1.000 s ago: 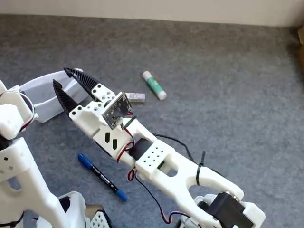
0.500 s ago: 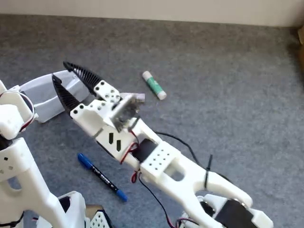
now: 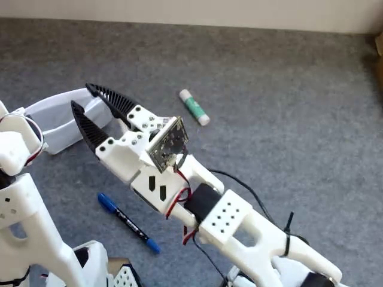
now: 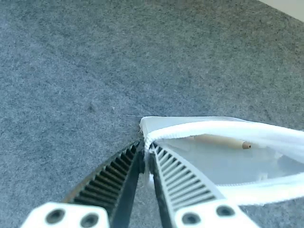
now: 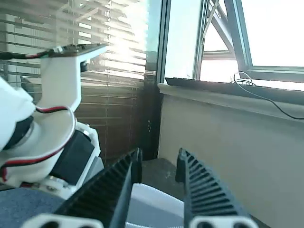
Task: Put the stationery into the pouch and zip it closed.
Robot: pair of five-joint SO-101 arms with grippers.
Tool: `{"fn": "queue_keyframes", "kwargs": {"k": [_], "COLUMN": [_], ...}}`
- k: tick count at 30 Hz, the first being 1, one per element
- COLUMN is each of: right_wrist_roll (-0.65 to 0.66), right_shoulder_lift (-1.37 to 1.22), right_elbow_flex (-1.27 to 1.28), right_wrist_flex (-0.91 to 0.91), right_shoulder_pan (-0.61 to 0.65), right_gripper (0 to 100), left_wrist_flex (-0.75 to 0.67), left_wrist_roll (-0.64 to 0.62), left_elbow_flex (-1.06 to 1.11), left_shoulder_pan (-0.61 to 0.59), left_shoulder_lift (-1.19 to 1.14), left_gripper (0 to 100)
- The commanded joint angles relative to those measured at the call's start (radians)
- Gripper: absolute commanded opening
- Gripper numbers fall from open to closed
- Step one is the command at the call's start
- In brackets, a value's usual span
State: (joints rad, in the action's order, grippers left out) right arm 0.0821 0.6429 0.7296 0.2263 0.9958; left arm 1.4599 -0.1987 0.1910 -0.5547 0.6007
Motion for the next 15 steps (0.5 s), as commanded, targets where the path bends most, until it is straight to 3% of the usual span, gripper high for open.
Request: {"fn": "queue_keyframes", "kwargs": {"k": [1,15], "right_wrist_roll": [0.008,0.009], "right_shoulder_lift": [0.067,0.077], "right_elbow_flex": [-0.018,-0.019], "right_wrist_flex": [-0.077,-0.374], "right_shoulder_pan": [0.030,0.019], "right_gripper": [11.7,11.7], "left_wrist_flex": [-0.006,-0.020], "left_wrist_roll": [-0.012,-0.012], "left_elbow_flex": [0.035,0.036], "left_shoulder_pan": [-0.013,-0.013], "left_shoulder_lift": [-0.013,-0.013], "left_gripper": [1,1]}}
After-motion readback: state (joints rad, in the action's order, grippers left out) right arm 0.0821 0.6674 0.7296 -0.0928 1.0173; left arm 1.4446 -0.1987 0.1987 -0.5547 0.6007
